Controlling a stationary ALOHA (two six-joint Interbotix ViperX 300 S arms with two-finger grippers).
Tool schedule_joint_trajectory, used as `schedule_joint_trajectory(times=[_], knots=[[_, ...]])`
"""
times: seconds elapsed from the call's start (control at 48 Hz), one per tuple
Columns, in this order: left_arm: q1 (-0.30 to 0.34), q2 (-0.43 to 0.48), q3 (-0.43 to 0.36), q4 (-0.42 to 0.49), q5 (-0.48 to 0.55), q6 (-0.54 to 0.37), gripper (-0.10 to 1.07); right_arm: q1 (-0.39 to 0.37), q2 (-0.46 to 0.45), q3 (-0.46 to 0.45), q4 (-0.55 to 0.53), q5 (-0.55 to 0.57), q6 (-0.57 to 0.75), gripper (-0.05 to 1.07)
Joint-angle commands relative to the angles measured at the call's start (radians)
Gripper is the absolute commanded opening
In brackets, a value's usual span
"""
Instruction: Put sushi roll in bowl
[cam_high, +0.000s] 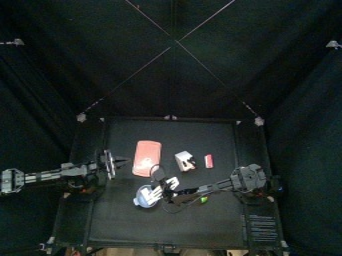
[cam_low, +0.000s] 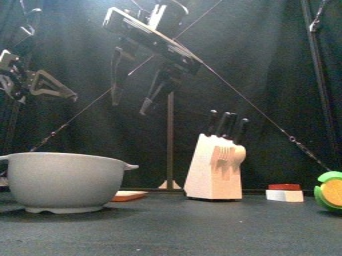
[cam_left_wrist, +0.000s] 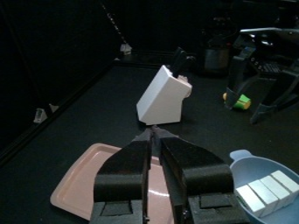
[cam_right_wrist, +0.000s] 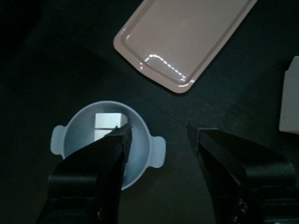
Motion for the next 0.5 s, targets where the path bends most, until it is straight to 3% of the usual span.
schedule_joint_trajectory(times=[0.0, 0.479], knots=[[-0.002, 0.006, -0.028, -0.002, -0.009, -0.003, 0.54, -0.005, -0.011, -0.046, 0.005, 0.000, -0.017, 0.86], [-0.014, 0.006, -0.025, -0.002, -0.009, -0.005, 0.54, -0.006, 0.011, -0.061, 0.034, -0.037, -0.021, 0.86]])
